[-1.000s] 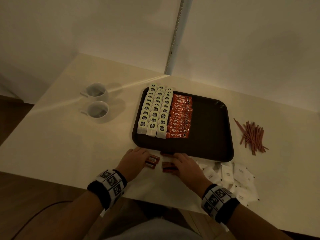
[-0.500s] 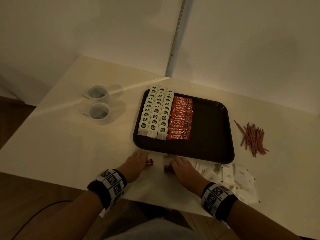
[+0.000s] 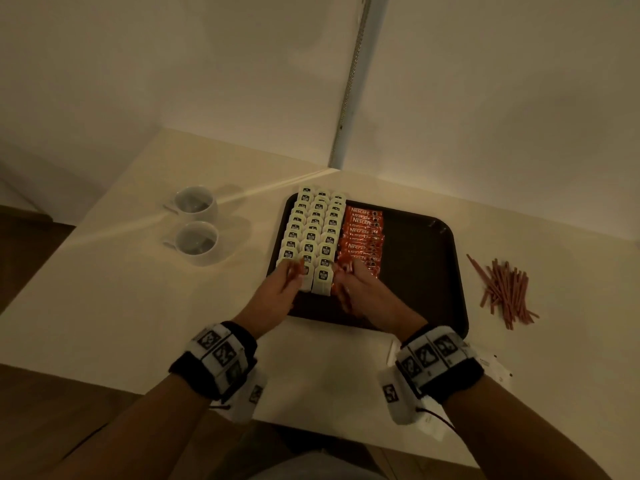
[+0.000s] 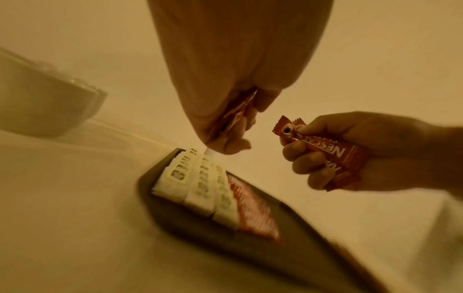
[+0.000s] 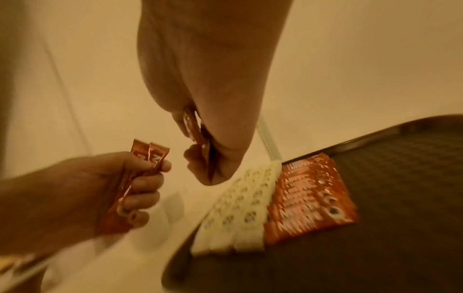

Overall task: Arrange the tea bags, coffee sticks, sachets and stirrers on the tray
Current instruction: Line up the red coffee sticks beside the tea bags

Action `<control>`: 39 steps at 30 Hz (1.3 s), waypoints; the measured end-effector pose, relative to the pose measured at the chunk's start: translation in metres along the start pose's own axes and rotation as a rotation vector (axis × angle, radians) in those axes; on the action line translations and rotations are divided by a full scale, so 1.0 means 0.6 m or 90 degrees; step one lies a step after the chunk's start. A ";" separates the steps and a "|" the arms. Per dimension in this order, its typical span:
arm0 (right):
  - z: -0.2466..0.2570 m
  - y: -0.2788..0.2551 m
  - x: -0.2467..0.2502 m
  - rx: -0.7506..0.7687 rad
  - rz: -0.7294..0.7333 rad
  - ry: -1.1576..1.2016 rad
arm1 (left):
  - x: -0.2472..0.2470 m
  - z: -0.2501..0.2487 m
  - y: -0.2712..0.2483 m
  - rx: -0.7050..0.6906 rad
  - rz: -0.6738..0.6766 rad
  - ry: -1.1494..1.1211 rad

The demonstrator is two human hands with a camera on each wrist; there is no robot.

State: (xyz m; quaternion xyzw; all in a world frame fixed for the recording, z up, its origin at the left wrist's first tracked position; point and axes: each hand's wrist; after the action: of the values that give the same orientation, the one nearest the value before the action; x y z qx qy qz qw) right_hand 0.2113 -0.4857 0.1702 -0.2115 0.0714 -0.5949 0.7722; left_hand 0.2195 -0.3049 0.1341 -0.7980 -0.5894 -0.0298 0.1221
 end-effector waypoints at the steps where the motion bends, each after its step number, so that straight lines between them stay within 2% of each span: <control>1: 0.022 0.002 0.002 0.014 -0.002 0.047 | -0.002 -0.018 0.010 0.022 -0.020 -0.084; 5: 0.078 0.017 0.002 0.054 -0.043 0.271 | -0.009 -0.077 0.045 0.108 -0.058 -0.304; 7: 0.096 0.021 0.004 0.068 -0.052 0.359 | -0.015 -0.098 0.058 0.140 -0.005 -0.412; 10: 0.103 0.026 0.008 0.075 -0.066 0.317 | -0.024 -0.125 0.066 0.178 0.079 -0.497; 14: 0.095 0.033 0.022 0.081 -0.095 0.207 | -0.026 -0.133 0.069 0.205 0.100 -0.538; 19: 0.083 0.043 0.043 0.127 -0.118 0.067 | -0.035 -0.135 0.074 0.183 0.091 -0.446; 24: 0.085 0.049 0.068 0.168 -0.166 0.031 | -0.036 -0.137 0.084 0.186 0.058 -0.431; 29: 0.083 0.054 0.076 0.167 -0.214 0.070 | -0.047 -0.142 0.100 0.182 0.000 -0.433; 34: 0.082 0.045 0.092 0.156 -0.193 0.170 | -0.038 -0.135 0.112 0.174 -0.131 -0.407; 39: 0.088 0.043 0.091 0.172 -0.208 0.190 | -0.031 -0.141 0.103 0.102 -0.114 -0.274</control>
State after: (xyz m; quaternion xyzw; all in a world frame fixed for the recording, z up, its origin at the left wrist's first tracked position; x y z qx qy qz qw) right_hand 0.2686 -0.5197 0.2152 -0.0249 0.0693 -0.7406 0.6679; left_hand 0.2808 -0.3588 0.2027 -0.7183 -0.6707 0.1773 0.0532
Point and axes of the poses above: each hand's wrist, its own y-axis towards the middle knuckle, its own x-axis out of the back of the hand, z = x × y, and after that the axes turned 1 degree about -z, right-handed
